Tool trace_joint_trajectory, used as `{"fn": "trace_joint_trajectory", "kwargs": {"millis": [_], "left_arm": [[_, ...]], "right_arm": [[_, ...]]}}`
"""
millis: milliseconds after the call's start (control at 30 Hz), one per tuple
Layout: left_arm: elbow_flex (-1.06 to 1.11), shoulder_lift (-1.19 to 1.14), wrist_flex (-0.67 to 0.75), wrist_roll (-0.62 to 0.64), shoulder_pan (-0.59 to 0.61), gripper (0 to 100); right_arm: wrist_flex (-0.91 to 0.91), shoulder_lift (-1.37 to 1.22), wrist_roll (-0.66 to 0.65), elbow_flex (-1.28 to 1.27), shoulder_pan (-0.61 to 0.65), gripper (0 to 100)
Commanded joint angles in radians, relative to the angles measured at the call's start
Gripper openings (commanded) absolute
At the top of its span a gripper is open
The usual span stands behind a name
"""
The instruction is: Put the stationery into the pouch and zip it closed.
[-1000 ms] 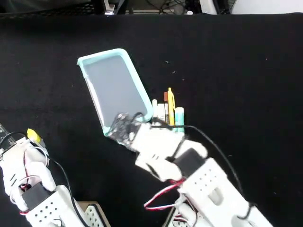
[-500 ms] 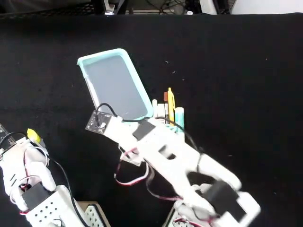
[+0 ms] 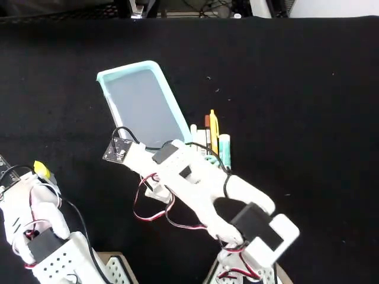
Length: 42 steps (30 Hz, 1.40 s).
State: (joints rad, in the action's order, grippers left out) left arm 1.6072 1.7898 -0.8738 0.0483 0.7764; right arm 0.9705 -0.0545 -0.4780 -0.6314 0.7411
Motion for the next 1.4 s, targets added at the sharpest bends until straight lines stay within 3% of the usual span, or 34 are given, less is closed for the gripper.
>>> {"fn": "trace_joint_trajectory", "kwargs": {"millis": [0, 67, 467, 667, 733, 867, 1100, 1233, 1367], "left_arm": [[-0.005, 0.005, 0.02, 0.002, -0.013, 20], [-0.005, 0.005, 0.02, 0.002, -0.013, 20], [-0.005, 0.005, 0.023, 0.002, -0.013, 20], [-0.005, 0.005, 0.018, 0.002, -0.047, 20], [-0.005, 0.005, 0.018, 0.002, -0.047, 20], [-0.005, 0.005, 0.018, 0.002, -0.047, 20], [-0.005, 0.005, 0.018, 0.002, -0.047, 20], [-0.005, 0.005, 0.018, 0.002, -0.047, 20], [-0.005, 0.003, 0.018, 0.002, -0.05, 20]], "right_arm": [[-0.003, -0.005, 0.006, 0.033, 0.005, 4.5], [0.003, -0.001, 0.009, 0.033, 0.008, 0.9], [0.011, 0.274, 0.009, -0.185, 0.009, 1.8], [-0.006, 0.223, 0.009, -0.18, 0.011, 23.2], [-0.043, 0.194, 0.009, -0.185, 0.011, 25.2], [-0.114, 0.125, 0.009, -0.174, 0.011, 23.3], [-0.071, 0.039, 0.009, -0.091, 0.011, 22.4], [-0.078, 0.041, 0.021, -0.09, 0.009, 0.2], [-0.063, 0.085, 0.072, -0.097, 0.009, 1.5]]}}
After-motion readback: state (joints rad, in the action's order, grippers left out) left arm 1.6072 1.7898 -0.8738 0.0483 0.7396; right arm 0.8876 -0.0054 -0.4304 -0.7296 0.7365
